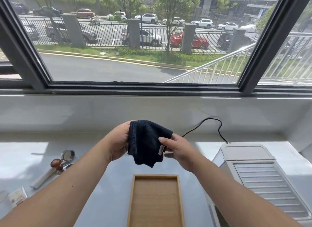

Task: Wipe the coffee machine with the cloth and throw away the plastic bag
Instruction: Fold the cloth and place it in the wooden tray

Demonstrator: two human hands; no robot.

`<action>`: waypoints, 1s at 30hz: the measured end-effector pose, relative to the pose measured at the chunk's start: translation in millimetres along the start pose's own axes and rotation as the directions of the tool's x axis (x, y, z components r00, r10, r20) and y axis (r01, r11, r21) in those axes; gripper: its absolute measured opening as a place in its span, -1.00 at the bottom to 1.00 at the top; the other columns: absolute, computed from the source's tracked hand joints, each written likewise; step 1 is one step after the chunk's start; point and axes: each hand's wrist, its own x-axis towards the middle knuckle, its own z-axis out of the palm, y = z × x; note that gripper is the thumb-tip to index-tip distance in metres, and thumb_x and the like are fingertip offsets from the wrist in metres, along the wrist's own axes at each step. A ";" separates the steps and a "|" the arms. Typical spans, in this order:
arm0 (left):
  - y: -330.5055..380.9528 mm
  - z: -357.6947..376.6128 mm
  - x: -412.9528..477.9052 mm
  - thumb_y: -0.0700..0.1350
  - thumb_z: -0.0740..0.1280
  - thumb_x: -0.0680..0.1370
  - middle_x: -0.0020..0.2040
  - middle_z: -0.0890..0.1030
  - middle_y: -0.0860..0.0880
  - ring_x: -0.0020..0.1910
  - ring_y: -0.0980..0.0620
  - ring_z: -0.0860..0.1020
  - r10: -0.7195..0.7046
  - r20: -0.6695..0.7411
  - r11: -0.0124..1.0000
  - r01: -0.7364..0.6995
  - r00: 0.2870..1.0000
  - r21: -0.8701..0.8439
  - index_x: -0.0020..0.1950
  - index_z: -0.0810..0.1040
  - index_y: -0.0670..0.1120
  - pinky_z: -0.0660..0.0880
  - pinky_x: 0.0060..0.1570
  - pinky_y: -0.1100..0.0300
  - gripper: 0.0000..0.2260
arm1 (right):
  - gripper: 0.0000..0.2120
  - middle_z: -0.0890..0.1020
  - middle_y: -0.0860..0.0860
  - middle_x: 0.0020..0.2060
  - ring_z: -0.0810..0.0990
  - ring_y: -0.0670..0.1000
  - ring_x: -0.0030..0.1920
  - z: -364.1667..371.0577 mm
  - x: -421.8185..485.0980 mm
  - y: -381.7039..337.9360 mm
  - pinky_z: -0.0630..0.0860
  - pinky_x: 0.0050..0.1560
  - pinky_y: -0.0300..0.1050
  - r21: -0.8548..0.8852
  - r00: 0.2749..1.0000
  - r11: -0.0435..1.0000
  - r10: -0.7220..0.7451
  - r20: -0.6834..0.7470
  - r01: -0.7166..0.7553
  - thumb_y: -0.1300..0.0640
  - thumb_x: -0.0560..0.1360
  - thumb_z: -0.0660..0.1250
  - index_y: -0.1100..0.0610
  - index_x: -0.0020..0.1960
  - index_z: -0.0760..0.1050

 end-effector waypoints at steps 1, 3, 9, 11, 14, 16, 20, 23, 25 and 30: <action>-0.1 0.2 0.6 -0.16 0.30 0.60 -0.19 0.66 -0.09 -0.33 -0.02 0.60 -0.010 -0.047 1.000 0.011 0.999 0.029 0.13 0.64 -0.18 0.51 -0.41 0.19 -0.82 | -0.66 0.68 0.02 0.11 0.64 -0.01 0.03 3.0 0.1 -0.5 0.57 0.11 -0.02 -0.110 0.994 0.994 -0.014 -0.106 0.002 -0.06 0.55 0.47 0.01 0.26 0.52; -2.6 0.4 4.7 -0.18 0.32 0.62 -0.23 0.66 -0.05 -0.33 0.02 0.58 -0.030 -0.160 0.986 0.055 0.987 0.155 0.05 0.64 -0.12 0.50 -0.32 0.18 -0.89 | -0.54 0.63 -0.03 0.03 0.61 -0.11 0.00 10.3 -1.8 -4.2 0.50 -0.05 -0.17 -0.244 0.956 0.968 -0.119 -0.267 0.052 -0.27 0.42 0.47 -0.06 0.20 0.46; -10.5 8.6 13.6 -0.20 0.31 0.50 -0.18 0.69 -0.10 -0.21 -0.09 0.60 0.062 -0.325 0.830 0.132 0.944 0.542 -0.09 0.62 -0.07 0.57 -0.14 0.03 -0.90 | -0.36 0.66 -0.19 -0.19 0.62 -0.28 -0.24 40.8 -5.1 -19.5 0.47 -0.31 -0.36 -0.409 0.986 0.900 -0.164 -0.005 0.148 -0.51 0.19 0.50 -0.16 0.10 0.48; -9.7 7.3 13.4 -0.16 0.30 0.46 -0.20 0.70 -0.06 -0.19 -0.10 0.63 0.090 -0.335 0.757 0.154 0.938 0.635 -0.12 0.61 -0.01 0.61 -0.10 0.00 -0.88 | -0.41 0.62 -0.15 -0.24 0.60 -0.27 -0.31 45.6 -3.3 -19.0 0.47 -0.41 -0.34 -0.502 0.989 0.854 -0.147 0.015 0.135 -0.31 0.27 0.55 -0.13 0.18 0.43; -8.1 -1.1 11.6 -0.03 0.39 0.46 -0.24 0.70 0.08 -0.18 -0.01 0.67 0.121 -0.351 0.669 0.185 0.929 0.719 -0.17 0.62 0.09 0.63 -0.13 0.03 -0.97 | -0.67 0.64 -0.09 -0.35 0.59 -0.18 -0.44 39.3 -3.5 -25.2 0.62 -0.31 -0.09 -0.620 0.983 0.777 -0.178 -0.052 0.108 0.07 0.38 0.30 -0.15 0.12 0.40; -5.9 -4.9 9.5 0.09 0.41 0.44 -0.26 0.68 0.16 -0.21 0.08 0.65 0.153 -0.353 0.593 0.200 0.923 0.780 -0.20 0.61 0.14 0.61 -0.19 0.11 -0.94 | -0.70 0.69 -0.05 -0.36 0.66 -0.05 -0.42 33.4 -4.4 -29.2 0.66 -0.27 0.00 -0.678 0.968 0.729 -0.229 -0.107 0.097 0.08 0.37 0.22 -0.15 0.07 0.39; -2.9 -0.8 9.7 0.04 0.39 0.44 -0.26 0.69 0.11 -0.20 0.04 0.66 0.164 -0.371 0.605 0.204 0.914 0.769 -0.18 0.62 0.09 0.63 -0.17 0.08 -0.94 | -0.79 0.68 -0.04 -0.36 0.66 0.00 -0.38 36.0 -6.1 -26.5 0.63 -0.39 -0.04 -0.673 0.975 0.730 -0.214 -0.056 0.121 0.02 0.33 0.24 -0.16 -0.04 0.42; -4.3 7.2 10.0 -0.13 0.32 0.51 -0.19 0.71 -0.05 -0.22 -0.05 0.66 0.036 -0.375 0.809 0.193 0.926 0.556 -0.08 0.62 -0.03 0.64 -0.26 0.06 -0.91 | -0.76 0.66 -0.08 -0.30 0.63 -0.09 -0.35 46.0 -6.2 -18.7 0.60 -0.36 -0.08 -0.653 0.982 0.741 -0.190 0.018 0.156 -0.03 0.34 0.31 -0.16 0.00 0.40; -6.6 10.6 7.4 -0.21 0.24 0.57 -0.17 0.71 -0.08 -0.25 -0.03 0.66 -0.084 -0.333 0.923 0.199 0.939 0.330 0.01 0.62 -0.08 0.62 -0.31 0.12 -0.84 | -0.74 0.62 -0.10 -0.29 0.58 -0.15 -0.39 49.7 -5.5 -16.9 0.52 -0.44 -0.19 -0.575 0.978 0.797 -0.205 0.025 0.182 -0.06 0.35 0.36 -0.17 0.00 0.38; -5.8 3.7 2.1 -0.17 0.26 0.59 -0.06 0.72 -0.09 -0.20 0.02 0.66 -0.151 -0.147 0.988 0.146 0.978 -0.042 0.12 0.65 -0.10 0.62 -0.23 0.14 -0.80 | -0.62 0.66 -0.08 -0.22 0.64 -0.15 -0.27 46.2 -4.5 -18.5 0.63 -0.28 -0.20 -0.367 0.985 0.916 -0.173 0.008 0.164 0.00 0.37 0.31 -0.15 0.19 0.47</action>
